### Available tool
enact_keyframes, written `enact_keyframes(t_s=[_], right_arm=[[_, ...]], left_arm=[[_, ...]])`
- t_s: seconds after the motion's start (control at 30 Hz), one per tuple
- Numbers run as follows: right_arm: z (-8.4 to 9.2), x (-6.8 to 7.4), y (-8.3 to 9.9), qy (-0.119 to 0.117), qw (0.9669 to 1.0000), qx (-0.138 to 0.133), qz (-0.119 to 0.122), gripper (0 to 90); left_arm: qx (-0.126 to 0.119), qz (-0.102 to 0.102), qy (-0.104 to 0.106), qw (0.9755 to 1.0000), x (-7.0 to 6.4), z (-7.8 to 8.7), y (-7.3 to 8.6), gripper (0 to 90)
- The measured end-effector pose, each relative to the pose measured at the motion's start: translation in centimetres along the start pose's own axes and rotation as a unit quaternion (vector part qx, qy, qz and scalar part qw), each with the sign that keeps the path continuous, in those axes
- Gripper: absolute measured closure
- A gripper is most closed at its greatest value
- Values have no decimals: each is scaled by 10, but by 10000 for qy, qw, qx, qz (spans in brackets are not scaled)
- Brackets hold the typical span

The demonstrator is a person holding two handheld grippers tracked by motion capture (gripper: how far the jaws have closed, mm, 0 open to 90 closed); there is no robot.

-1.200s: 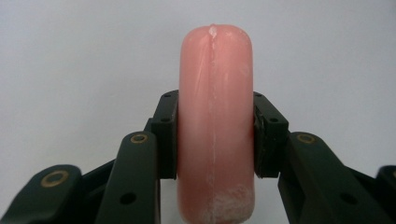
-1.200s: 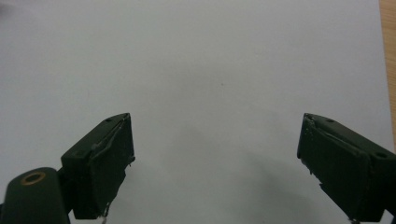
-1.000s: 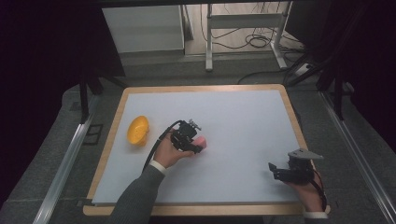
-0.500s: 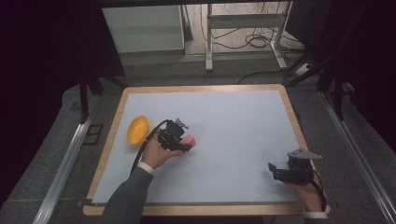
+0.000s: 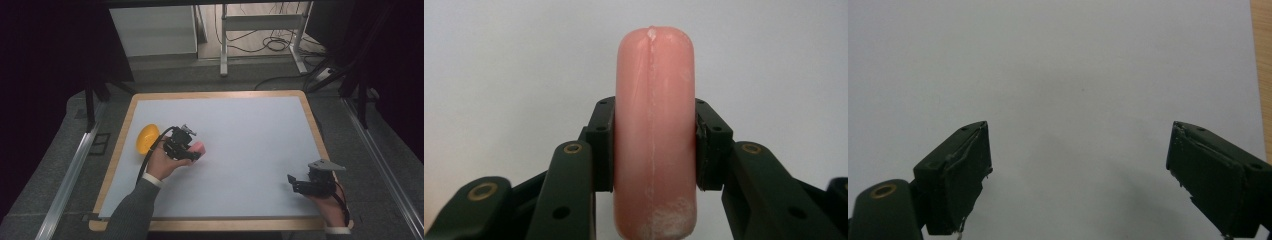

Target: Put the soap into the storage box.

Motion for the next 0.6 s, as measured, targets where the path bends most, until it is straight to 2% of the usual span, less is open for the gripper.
enact_keyframes(t_s=[0.3, 0.6], right_arm=[[-1, 0, 0, 13, 10000, 9, -6, 105], [-1, 0, 1, 20, 10000, 17, -2, 105]], left_arm=[[-108, 78, -97, 9999, 12, 15, 1, 605], [-218, 190, -123, 9995, 20, 23, 3, 605]])
Point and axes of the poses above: each handheld gripper's, and its own axes: z roughly backward along the jaws, y roughly out of its underside, x roughly to its left, the point moved 8 cm from there along -z, roughly forward along the jaws, and after that the axes turned 1 degree about -y, right-handed, at the moved point
